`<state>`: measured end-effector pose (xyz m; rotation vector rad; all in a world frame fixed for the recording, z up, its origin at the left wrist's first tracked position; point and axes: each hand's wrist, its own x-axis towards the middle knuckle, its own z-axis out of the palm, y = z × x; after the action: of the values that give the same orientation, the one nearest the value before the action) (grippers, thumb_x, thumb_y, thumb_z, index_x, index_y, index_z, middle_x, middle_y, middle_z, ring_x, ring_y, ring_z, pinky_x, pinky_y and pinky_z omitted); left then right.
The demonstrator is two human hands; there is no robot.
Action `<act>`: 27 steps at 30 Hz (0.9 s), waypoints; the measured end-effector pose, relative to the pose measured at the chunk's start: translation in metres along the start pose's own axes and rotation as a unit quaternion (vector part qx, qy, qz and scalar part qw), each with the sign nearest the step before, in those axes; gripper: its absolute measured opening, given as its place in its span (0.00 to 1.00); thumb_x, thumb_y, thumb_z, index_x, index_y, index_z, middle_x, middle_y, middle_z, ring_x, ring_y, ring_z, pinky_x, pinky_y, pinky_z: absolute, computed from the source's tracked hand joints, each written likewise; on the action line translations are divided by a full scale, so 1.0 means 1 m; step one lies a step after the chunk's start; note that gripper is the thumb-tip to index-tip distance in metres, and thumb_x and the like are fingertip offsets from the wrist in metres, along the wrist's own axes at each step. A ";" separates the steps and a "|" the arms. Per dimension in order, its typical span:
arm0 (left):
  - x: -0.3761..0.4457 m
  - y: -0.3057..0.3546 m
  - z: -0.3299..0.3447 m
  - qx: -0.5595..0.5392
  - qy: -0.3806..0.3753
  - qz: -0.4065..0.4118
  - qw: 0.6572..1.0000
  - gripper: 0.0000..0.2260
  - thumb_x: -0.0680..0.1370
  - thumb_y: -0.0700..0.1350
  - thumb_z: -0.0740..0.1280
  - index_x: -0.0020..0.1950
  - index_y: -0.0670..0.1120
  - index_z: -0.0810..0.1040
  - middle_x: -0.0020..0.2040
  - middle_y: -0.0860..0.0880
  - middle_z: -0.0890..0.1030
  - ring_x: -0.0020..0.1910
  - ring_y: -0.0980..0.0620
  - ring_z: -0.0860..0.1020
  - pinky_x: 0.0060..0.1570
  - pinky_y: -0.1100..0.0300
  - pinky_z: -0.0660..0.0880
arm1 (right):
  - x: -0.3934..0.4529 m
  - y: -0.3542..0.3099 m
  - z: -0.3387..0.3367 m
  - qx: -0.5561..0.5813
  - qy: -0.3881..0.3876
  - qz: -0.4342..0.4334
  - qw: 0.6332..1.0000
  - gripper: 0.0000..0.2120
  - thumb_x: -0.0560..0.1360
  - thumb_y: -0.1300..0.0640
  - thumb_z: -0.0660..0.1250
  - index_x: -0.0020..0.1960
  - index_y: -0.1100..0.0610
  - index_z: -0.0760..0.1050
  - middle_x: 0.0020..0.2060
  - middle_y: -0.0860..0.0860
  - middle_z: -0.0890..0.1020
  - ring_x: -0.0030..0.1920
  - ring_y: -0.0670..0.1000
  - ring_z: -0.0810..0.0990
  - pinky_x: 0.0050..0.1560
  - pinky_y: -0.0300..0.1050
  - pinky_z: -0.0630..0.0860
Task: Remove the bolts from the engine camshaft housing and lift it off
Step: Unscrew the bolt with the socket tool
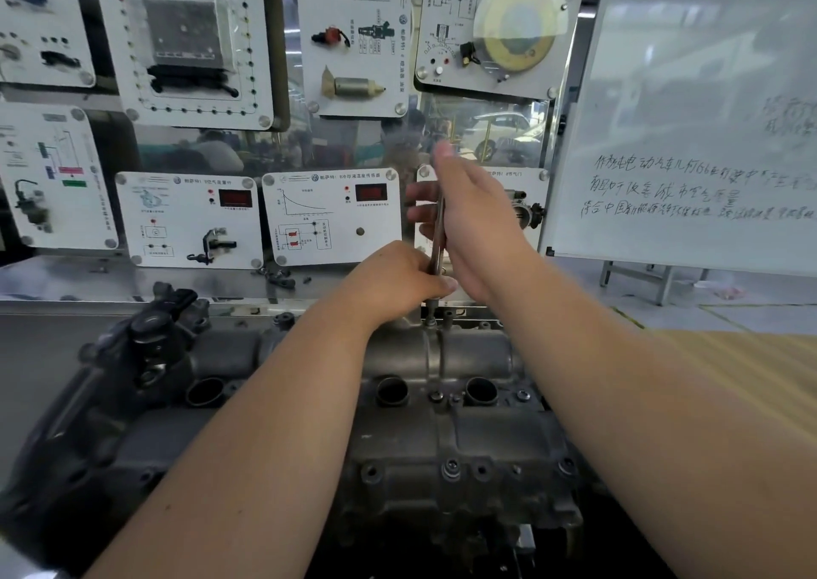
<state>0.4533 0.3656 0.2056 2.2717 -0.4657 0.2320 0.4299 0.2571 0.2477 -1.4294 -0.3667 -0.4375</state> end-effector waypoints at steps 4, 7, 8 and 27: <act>-0.005 0.007 0.000 0.021 -0.028 0.005 0.999 0.13 0.77 0.46 0.70 0.45 0.35 0.82 0.41 0.37 0.83 0.35 0.51 0.74 0.39 0.57 0.70 | -0.001 0.009 0.009 0.017 0.073 -0.032 0.997 0.19 0.84 0.42 0.55 0.46 0.53 0.77 0.27 0.45 0.70 0.29 0.46 0.65 0.34 0.45 0.64; -0.004 0.011 -0.006 0.121 -0.078 0.028 0.989 0.15 0.81 0.53 0.66 0.50 0.40 0.82 0.45 0.42 0.82 0.39 0.50 0.75 0.38 0.57 0.69 | 0.000 0.016 0.007 0.055 0.041 -0.045 0.997 0.20 0.84 0.41 0.55 0.45 0.54 0.76 0.25 0.45 0.65 0.26 0.46 0.61 0.30 0.45 0.58; -0.003 0.011 -0.010 0.149 -0.098 0.041 0.983 0.16 0.83 0.54 0.64 0.49 0.42 0.82 0.44 0.44 0.81 0.40 0.51 0.74 0.38 0.59 0.69 | 0.001 0.018 0.004 0.073 0.013 -0.047 0.996 0.20 0.84 0.41 0.56 0.45 0.53 0.76 0.25 0.45 0.64 0.26 0.46 0.60 0.29 0.45 0.57; 0.008 -0.030 -0.024 -0.092 -0.169 0.083 0.978 0.08 0.84 0.44 0.65 0.59 0.55 0.79 0.57 0.58 0.84 0.59 0.65 0.79 0.57 0.70 0.72 | -0.010 0.026 -0.007 -0.155 0.021 -0.148 0.977 0.12 0.85 0.54 0.57 0.50 0.51 0.77 0.43 0.49 0.85 0.37 0.48 0.84 0.39 0.49 0.81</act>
<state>0.4721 0.4007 0.2039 2.0948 -0.8220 -0.1150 0.4339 0.2529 0.2199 -1.6720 -0.4967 -0.7926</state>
